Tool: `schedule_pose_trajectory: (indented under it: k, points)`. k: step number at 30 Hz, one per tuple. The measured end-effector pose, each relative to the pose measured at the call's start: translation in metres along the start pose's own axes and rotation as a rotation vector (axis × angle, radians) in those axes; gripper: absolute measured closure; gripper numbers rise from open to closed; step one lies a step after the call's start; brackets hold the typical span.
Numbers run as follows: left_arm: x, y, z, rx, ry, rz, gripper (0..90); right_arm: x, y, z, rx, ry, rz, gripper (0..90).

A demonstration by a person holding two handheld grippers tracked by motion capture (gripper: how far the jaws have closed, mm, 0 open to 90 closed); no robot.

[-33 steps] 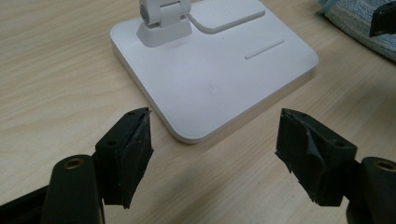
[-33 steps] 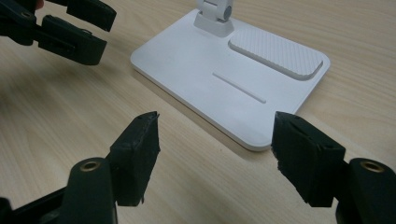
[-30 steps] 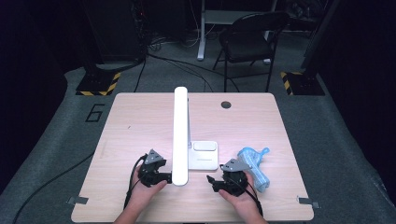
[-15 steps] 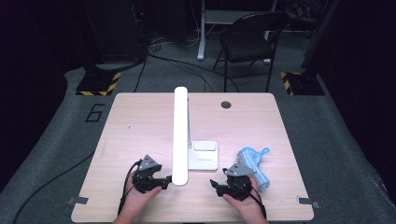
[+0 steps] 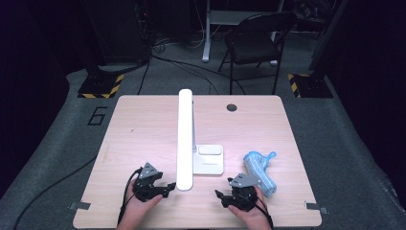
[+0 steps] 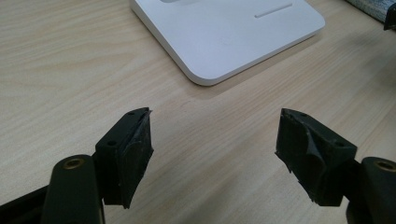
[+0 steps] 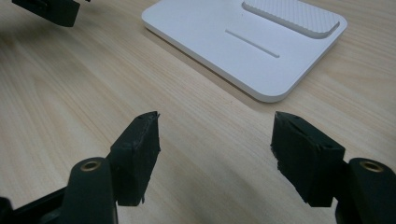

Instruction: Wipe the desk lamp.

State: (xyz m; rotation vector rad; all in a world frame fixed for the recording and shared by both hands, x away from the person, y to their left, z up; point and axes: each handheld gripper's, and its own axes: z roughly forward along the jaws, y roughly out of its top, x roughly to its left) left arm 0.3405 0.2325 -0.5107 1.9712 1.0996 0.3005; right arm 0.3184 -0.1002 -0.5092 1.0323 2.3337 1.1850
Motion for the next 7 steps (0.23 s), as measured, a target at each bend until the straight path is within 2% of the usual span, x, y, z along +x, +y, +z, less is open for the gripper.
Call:
schedule_pose_trajectory:
  k: [1,3,6,7]
  points:
    - [0.0004,-0.0007,0.0008,-0.002,0.011,0.014,26.7,0.0,-0.0002,0.0005,-0.003,0.003,-0.001,32.2]
    - [0.0012,-0.0012,0.0009,0.008,0.005,0.026,26.7,0.0002,-0.0003,0.0013,-0.006,0.005,0.004,32.2]
    - [0.0017,-0.003,0.003,-0.006,0.001,0.002,26.7,-0.0006,-0.0013,0.002,-0.01,0.005,0.009,32.2]
    - [0.0031,-0.0029,0.0028,0.004,-0.006,0.004,26.7,-0.0013,-0.0017,0.0022,-0.011,0.005,0.003,32.2]
